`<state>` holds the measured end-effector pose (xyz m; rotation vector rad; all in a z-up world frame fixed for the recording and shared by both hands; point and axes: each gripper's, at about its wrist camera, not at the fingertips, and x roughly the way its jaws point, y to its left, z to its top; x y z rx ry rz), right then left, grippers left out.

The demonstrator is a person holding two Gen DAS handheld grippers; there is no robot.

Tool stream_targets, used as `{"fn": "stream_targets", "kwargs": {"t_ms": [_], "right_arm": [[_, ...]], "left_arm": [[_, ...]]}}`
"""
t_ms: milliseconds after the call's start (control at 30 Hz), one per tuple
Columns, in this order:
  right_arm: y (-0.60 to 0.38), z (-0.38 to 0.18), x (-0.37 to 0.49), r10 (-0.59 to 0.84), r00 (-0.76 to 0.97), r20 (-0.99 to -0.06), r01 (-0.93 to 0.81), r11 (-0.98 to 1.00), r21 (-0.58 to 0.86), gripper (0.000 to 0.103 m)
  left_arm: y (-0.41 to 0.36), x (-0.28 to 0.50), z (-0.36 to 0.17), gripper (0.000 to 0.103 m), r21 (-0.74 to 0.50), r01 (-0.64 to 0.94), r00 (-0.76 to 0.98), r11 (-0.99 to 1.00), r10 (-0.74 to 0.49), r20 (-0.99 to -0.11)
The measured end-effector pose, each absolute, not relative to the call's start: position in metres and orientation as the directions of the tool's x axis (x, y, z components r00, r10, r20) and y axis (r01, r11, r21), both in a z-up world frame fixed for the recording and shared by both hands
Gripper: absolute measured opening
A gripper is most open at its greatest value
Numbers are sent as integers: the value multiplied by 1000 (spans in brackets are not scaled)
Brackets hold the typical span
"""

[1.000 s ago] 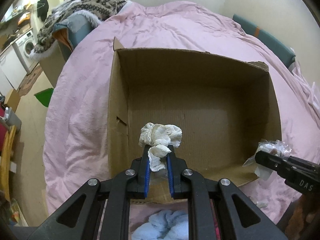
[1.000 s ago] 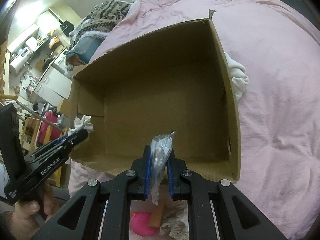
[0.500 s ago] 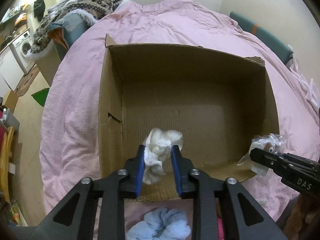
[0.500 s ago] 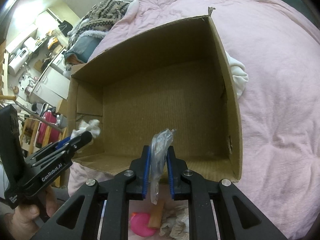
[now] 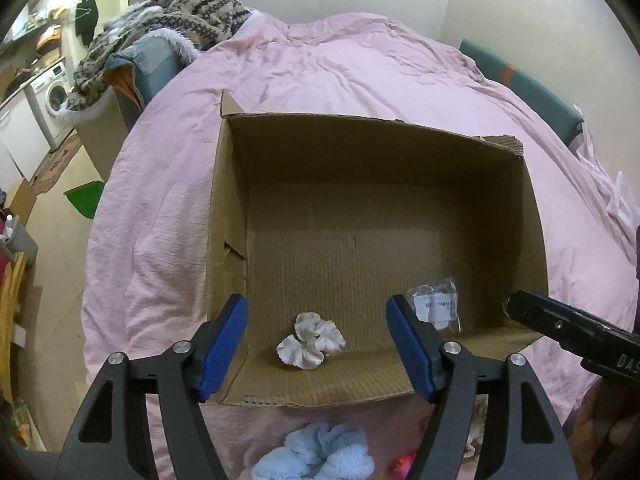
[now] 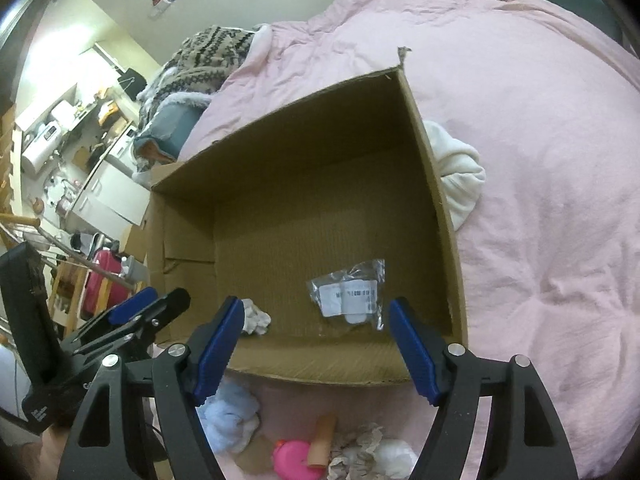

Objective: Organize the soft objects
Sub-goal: 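Move the right tool back to the white sock and grasp it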

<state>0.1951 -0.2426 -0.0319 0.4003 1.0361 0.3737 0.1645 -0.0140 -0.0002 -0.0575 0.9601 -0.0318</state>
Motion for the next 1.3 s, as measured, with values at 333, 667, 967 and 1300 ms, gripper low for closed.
{"fn": "stream_targets", "kwargs": {"t_ms": [333, 667, 967, 1300], "right_arm": [[-241, -31, 197, 471, 453, -757, -104, 871, 480, 79], [-247, -24, 184, 462, 460, -758, -93, 874, 477, 79], [-258, -17, 159, 444, 460, -769, -87, 884, 459, 79], [-268, -22, 133, 450, 427, -784, -46, 877, 478, 79]], "left_arm": [[-12, 163, 4, 69, -61, -3, 578, 998, -48, -815], [6, 142, 18, 69, -77, -39, 587, 996, -40, -809], [18, 112, 17, 69, -83, -65, 565, 994, -31, -825], [30, 86, 17, 69, -81, -97, 551, 992, -14, -834]]}}
